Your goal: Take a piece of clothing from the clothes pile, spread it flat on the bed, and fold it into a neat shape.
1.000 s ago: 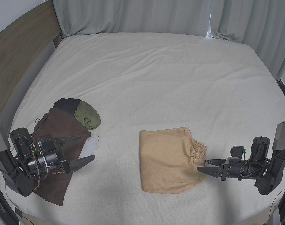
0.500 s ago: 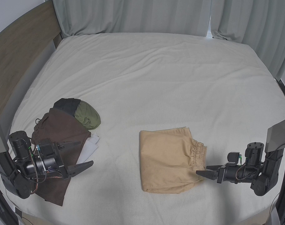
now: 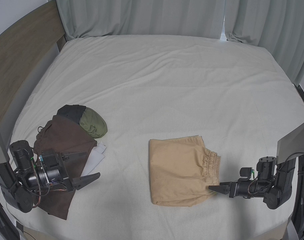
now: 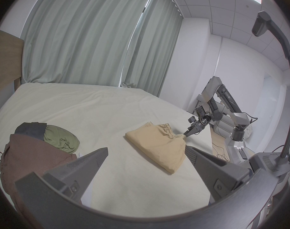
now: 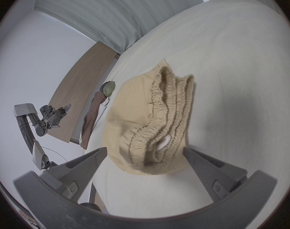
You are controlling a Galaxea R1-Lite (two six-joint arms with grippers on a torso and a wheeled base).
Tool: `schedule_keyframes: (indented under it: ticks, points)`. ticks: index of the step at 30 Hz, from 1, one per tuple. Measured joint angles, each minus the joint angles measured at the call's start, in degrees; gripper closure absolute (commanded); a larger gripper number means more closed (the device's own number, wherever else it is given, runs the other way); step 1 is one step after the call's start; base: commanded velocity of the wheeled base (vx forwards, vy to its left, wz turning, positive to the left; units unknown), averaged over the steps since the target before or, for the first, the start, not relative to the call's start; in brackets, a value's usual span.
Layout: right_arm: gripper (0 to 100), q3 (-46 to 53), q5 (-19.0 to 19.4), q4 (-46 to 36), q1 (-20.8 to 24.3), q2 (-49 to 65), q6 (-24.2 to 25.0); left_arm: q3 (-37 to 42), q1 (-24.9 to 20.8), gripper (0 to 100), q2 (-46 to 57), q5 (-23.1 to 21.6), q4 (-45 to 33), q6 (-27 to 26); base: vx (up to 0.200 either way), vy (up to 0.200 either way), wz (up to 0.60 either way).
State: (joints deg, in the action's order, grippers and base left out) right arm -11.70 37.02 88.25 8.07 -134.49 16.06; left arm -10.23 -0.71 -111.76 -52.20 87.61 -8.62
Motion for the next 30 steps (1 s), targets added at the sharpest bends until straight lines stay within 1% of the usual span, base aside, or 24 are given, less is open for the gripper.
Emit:
schedule_keyframes:
  ticks: [12, 21, 26, 30]
  points:
    - [0, -3.8, 0.2, 0.0, -0.7, -5.6, 0.6, 0.6, -0.9, 0, 0.9, 0.0, 0.0, 0.1, 0.000, 0.000, 0.00]
    - [0, -6.5, 0.3, 0.3, 0.8, -7.7, 1.8, 0.7, -1.0, 0, 1.0, 0.0, -0.1, 0.1, 0.000, 0.000, 0.00]
    - [0, -7.7, 0.3, 0.3, 2.5, -8.0, 3.6, 0.7, -1.0, 0, 1.0, 0.1, -0.1, 0.1, 0.000, 0.000, 0.00]
    - [0, -8.4, 0.3, 0.3, 3.6, -8.1, 3.8, 0.7, -1.0, 0, 1.0, 0.1, -0.1, 0.1, 0.000, 0.000, 0.00]
